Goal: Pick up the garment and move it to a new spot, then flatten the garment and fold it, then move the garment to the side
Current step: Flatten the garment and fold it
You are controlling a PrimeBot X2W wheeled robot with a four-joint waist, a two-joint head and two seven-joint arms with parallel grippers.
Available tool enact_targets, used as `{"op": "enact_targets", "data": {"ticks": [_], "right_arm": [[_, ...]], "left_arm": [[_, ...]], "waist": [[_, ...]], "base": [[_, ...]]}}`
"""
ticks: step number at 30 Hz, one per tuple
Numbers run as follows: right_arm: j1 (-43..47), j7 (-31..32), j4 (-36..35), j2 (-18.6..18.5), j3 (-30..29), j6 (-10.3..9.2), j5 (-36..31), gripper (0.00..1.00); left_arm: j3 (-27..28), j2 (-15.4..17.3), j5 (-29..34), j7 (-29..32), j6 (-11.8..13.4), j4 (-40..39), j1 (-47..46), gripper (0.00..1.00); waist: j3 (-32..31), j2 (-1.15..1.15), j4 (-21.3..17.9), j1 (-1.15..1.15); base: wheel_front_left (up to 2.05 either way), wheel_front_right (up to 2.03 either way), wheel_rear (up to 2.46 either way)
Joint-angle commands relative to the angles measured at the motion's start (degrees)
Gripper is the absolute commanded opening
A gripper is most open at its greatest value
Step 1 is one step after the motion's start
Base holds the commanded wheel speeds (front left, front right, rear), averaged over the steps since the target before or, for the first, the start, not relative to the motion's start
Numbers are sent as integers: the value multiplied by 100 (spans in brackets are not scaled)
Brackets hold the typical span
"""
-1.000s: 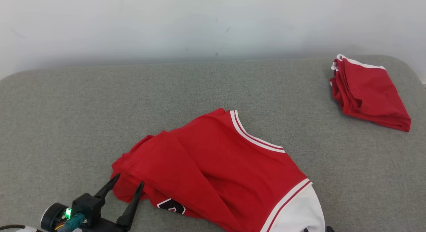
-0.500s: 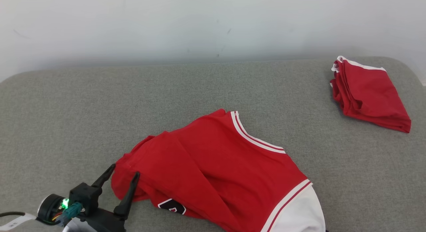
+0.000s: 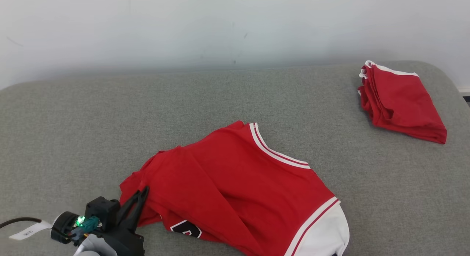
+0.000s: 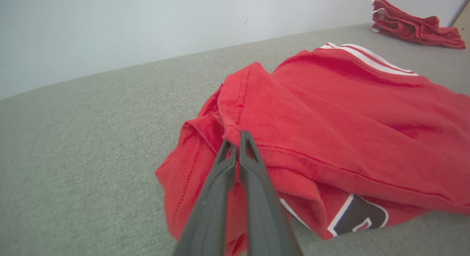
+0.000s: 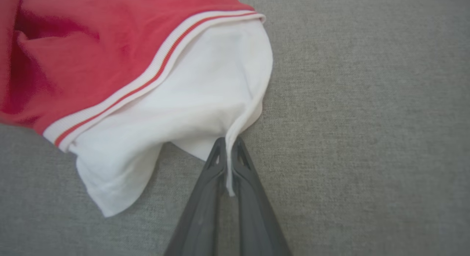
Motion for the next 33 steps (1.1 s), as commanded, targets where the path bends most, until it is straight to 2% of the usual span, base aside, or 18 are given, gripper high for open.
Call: {"op": "enact_targets", "data": {"ticks": [1,4,8,13,17,23,26,27,33], "right_arm": [[-35,21,-53,-7,-5,-11,61,0],[80,19,-244,0,-52,-11,150,0],[322,19,-704,-35,-142,-11,336,0],[565,19,-1406,-136,-117,-11,729,0],[337,19,-1738,-282,15,-11,1131,0],[-869,363,-1879,-705,441,-11,1677,0],[-1873,571,-1754,-796,530,-11,2013,0],[-1873,571,-1754,-796,530,-11,2013,0],[-4308,979,-1105,-953,515,-11,2343,0]], "left_arm": [[-37,48,63,-35,13,-39,-38,0],[48,121,220,-39,36,-341,131,0],[360,167,305,-31,269,-1108,627,0],[617,302,210,-31,500,-1974,1260,0],[773,425,80,113,578,-2484,1227,0],[805,623,-44,659,295,-2707,301,0],[756,697,-173,997,133,-2540,-501,0],[756,697,-173,997,133,-2540,-501,0],[780,696,-792,1606,1,-1807,-2524,0]], "waist": [[-47,0,24,0],[-115,0,55,0],[-217,0,128,0],[-283,0,251,0],[-268,0,353,0],[-21,0,441,0],[221,0,461,0],[221,0,461,0],[922,0,509,0]], "base": [[0,0,0],[0,0,0],[0,0,0],[0,0,0],[0,0,0],[0,0,0],[0,0,0],[0,0,0],[0,0,0]]}}
